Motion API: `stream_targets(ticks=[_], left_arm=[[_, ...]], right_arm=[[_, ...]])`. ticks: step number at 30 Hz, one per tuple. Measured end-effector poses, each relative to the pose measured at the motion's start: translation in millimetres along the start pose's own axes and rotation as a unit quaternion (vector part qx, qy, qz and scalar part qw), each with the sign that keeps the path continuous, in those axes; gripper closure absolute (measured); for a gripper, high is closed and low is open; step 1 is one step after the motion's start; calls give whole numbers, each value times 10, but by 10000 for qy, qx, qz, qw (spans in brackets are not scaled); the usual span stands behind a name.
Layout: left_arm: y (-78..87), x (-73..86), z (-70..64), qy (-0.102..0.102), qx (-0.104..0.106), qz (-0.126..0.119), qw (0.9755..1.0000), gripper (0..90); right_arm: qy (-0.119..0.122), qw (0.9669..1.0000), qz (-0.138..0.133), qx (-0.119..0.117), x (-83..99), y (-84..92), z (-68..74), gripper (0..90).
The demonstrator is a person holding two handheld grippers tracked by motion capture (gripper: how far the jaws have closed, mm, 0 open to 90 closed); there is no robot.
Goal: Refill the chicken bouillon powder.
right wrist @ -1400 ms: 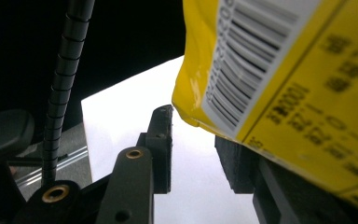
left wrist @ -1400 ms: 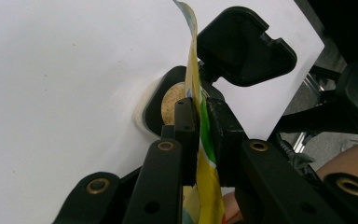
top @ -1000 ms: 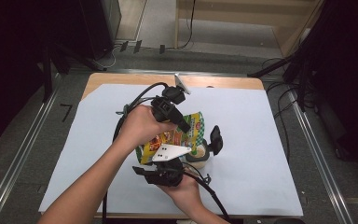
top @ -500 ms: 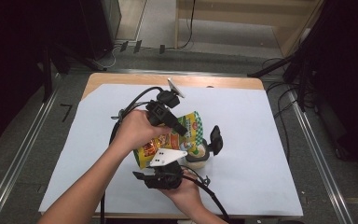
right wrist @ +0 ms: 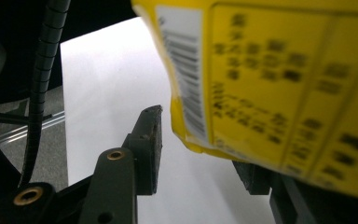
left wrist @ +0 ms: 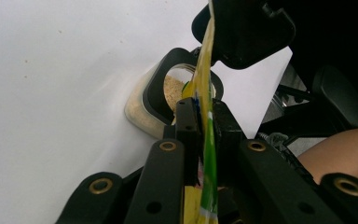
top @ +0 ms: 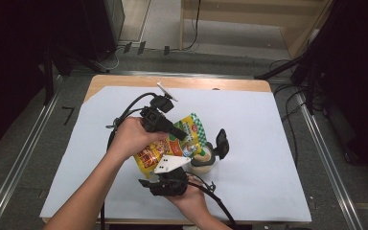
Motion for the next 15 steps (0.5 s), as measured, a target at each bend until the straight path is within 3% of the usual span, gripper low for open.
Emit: stream_targets(ticks=[8,15], left_arm=[[-9,59,41,-34,47,-103,9999,866],[2,106,13,-122,-51,-190,9997,872]], right_arm=[[36,10000,54,56,53,-31,-35,566],[14,9999,135,42,85,-48,-40,562]])
Point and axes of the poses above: each handheld gripper's, and its own axes: y roughly backward along the jaws, x roughly out of its underside, z roughly to its left, the point moved 2 cm from there along -y, roughly forward along the jaws
